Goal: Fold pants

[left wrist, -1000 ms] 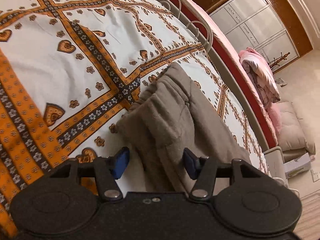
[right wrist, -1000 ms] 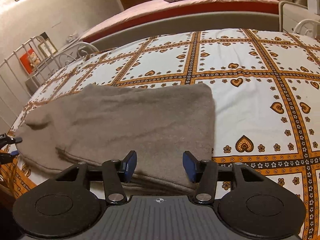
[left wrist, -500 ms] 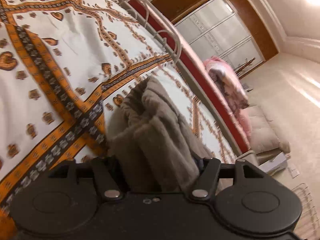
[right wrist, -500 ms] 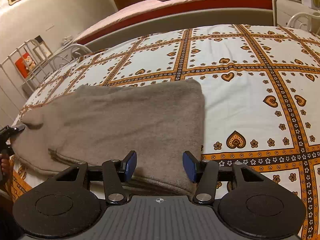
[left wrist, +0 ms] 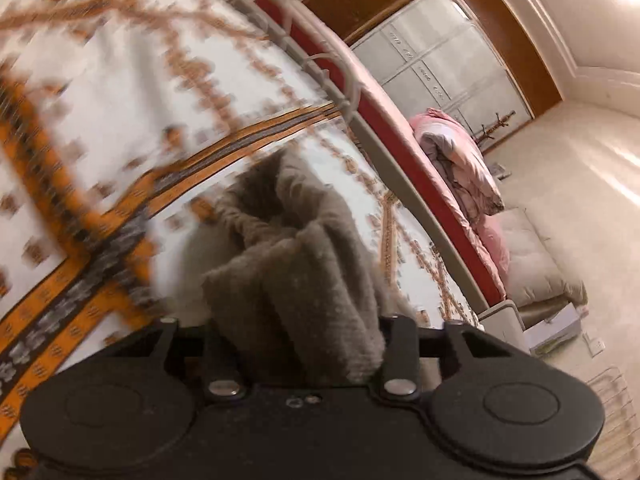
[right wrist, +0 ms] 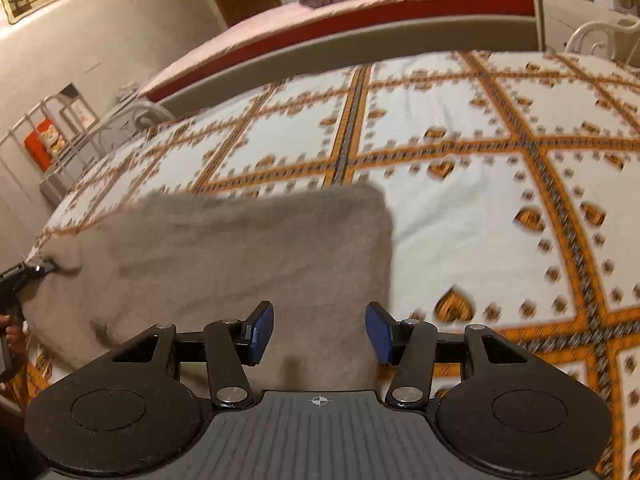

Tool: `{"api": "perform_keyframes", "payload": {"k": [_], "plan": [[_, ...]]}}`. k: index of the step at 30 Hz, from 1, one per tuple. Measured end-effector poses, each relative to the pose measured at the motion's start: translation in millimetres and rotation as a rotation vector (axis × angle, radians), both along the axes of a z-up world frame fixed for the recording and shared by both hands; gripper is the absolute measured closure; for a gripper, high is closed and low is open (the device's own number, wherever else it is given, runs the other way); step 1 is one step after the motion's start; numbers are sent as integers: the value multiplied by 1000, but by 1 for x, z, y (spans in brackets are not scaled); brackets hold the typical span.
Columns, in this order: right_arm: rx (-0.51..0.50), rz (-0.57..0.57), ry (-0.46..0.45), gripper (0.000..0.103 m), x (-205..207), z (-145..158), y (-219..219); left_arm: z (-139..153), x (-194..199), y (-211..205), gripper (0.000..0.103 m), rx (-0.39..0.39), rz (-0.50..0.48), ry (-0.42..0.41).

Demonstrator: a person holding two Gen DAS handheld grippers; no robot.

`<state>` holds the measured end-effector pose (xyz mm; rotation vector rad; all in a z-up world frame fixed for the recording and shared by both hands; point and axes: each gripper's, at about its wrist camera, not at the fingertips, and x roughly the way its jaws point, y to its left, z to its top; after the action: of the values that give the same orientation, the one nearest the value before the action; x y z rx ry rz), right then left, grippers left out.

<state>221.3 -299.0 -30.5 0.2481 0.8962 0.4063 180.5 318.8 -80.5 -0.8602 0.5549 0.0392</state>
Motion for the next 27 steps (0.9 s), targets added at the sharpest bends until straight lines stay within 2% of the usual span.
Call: {"api": "perform_keyframes", "payload": {"k": [3, 5, 8, 12, 14, 17, 23, 27], "plan": [[28, -37, -22, 51, 8, 11, -16, 49, 0, -26, 78, 87, -43, -124], [27, -51, -35, 51, 11, 16, -25, 78, 0, -54, 78, 176, -99, -189], [56, -83, -38, 51, 13, 20, -42, 107, 6, -103, 78, 302, -176, -230], [144, -124, 3, 51, 11, 14, -59, 127, 17, -171, 78, 411, -307, -245], [158, -134, 3, 51, 8, 14, -63, 130, 28, -200, 78, 442, -367, -241], [176, -150, 2, 51, 4, 15, -73, 125, 43, -254, 78, 543, -471, -220], [194, -208, 15, 51, -5, 14, -99, 104, 55, -339, 78, 674, -672, -215], [203, -230, 18, 51, -10, 15, -112, 83, 60, -388, 78, 766, -764, -189]]}}
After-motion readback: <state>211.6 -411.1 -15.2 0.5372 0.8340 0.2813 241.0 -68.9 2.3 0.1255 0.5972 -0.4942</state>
